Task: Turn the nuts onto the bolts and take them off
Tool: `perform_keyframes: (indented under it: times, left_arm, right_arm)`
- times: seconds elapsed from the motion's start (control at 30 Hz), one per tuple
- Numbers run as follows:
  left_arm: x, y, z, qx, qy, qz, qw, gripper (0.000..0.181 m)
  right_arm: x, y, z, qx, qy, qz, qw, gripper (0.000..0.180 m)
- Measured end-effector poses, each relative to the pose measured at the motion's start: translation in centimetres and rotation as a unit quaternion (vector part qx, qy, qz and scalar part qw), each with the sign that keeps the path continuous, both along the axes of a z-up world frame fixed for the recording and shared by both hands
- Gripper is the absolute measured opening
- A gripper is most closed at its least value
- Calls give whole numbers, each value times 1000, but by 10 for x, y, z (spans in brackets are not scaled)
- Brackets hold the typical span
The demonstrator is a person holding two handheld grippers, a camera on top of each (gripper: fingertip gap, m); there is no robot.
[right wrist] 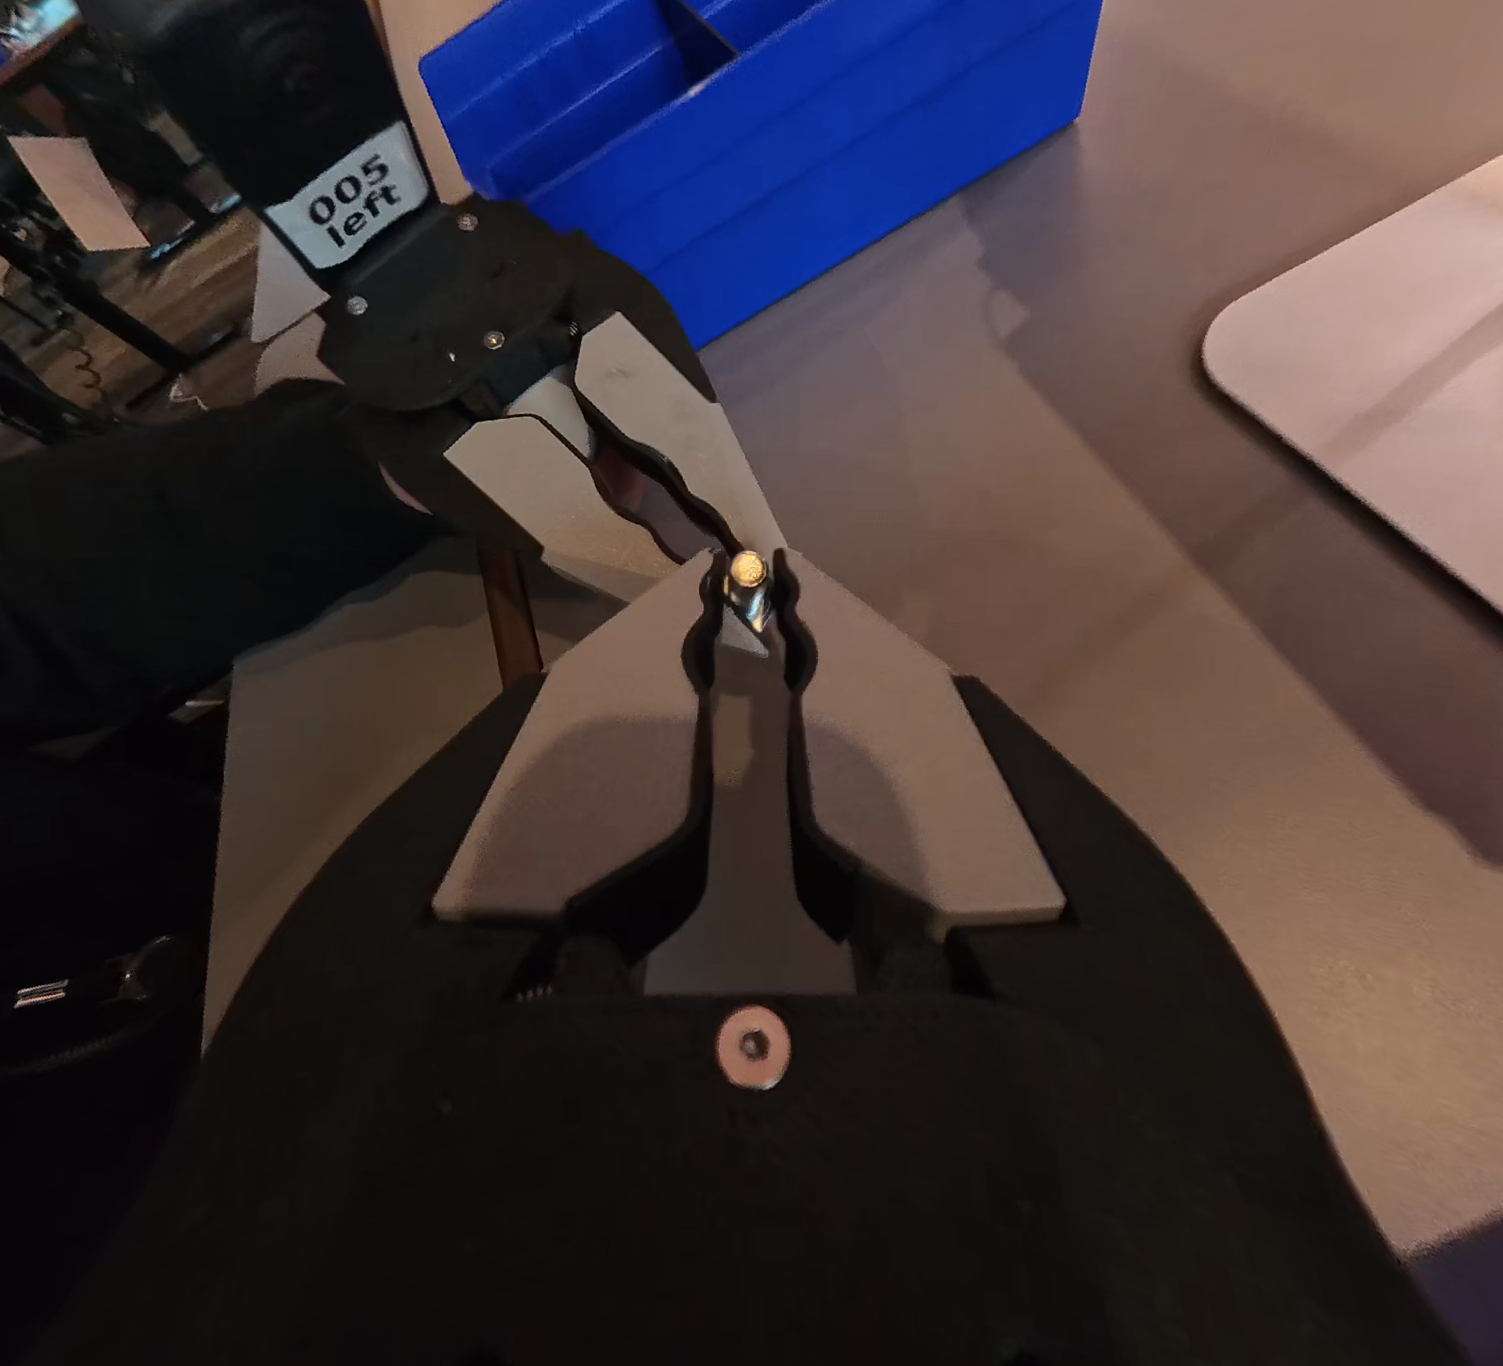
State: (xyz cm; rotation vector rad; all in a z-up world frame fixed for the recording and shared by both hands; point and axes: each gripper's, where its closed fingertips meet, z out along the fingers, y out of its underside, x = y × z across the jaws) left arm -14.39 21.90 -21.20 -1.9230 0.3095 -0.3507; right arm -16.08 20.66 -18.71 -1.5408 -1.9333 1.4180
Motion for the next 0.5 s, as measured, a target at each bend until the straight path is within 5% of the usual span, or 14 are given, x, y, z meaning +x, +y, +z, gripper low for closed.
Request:
perform_keyframes:
  times: [0.27, 0.5]
  left_arm:
    - [-4, -1, 10, 26, -26, 4, 999, 7]
    - [-15, -1, 23, 61, -27, 34, 997, 7]
  right_arm:
    - [10, 37, 8, 104, 3, -56, 993, 19]
    - [14, 53, -46, 193, -117, -101, 969, 28]
